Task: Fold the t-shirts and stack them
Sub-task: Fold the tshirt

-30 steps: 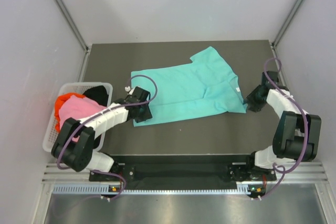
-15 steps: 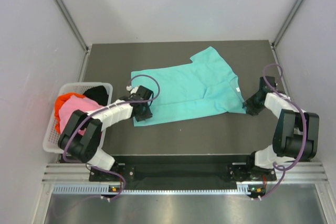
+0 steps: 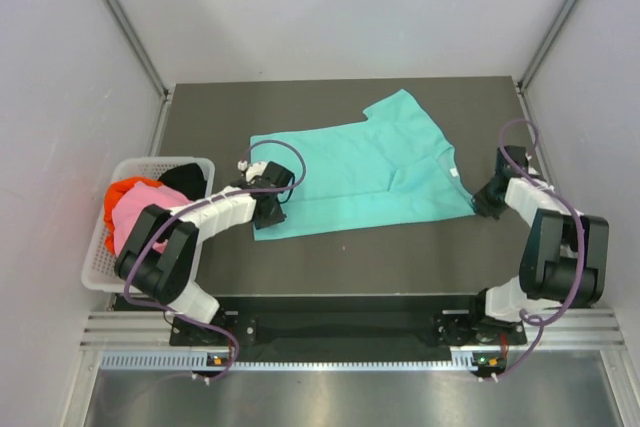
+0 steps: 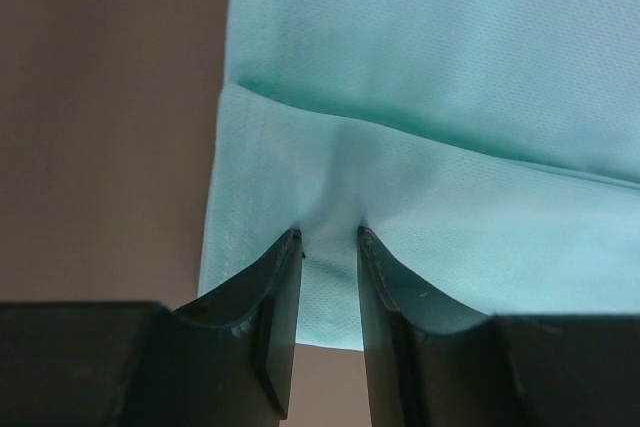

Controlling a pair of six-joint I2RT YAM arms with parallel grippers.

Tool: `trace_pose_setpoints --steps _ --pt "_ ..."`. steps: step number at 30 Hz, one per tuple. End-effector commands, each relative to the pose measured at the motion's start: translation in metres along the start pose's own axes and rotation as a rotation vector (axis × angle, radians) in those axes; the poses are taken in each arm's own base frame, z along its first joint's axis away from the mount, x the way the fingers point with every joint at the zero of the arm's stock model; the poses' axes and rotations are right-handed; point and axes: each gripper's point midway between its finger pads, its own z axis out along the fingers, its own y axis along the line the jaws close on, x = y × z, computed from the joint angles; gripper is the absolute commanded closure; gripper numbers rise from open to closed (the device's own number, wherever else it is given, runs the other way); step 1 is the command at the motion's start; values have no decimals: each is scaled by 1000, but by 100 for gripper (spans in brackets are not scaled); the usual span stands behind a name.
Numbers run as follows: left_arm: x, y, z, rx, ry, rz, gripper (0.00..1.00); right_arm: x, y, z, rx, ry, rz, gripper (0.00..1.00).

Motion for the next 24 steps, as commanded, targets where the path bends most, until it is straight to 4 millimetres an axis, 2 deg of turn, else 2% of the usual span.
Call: trace_pose_setpoints --steps 1,9,12,14,16,17,18,19,21,22,23,24 --pt "5 27 0 -102 -9 12 66 -20 -20 -18 64 -112 -54 100" --pt "15 21 -10 -40 35 -11 65 -8 -28 -23 66 -97 -77 100" --pt "2 10 -25 11 16 -18 63 -15 -26 -30 80 -96 -80 86" --pt "-8 1 -35 53 -1 -17 62 -21 -23 -37 80 -104 -81 82" --pt "-28 -12 -52 112 -41 -4 60 -32 -11 -50 46 -134 -81 78" --pt "-35 -16 -57 126 -55 -3 60 -35 -5 -55 25 -143 -100 76" --pt "-53 -22 -66 154 -83 -20 59 -42 9 -64 -16 -164 -121 74" --pt "-63 -26 -69 181 -95 -6 59 -40 21 -67 -63 -152 -149 71" --pt "-87 -33 -73 259 -84 -45 59 -47 56 -75 -178 -171 -268 69" --pt "-95 -34 -72 288 -81 -40 59 -40 76 -79 -269 -135 -323 67" --pt "-109 -33 -68 319 -80 -69 60 -39 91 -81 -329 -127 -396 66" --pt "-126 -36 -72 349 -102 -82 59 -45 114 -82 -378 -137 -434 65"
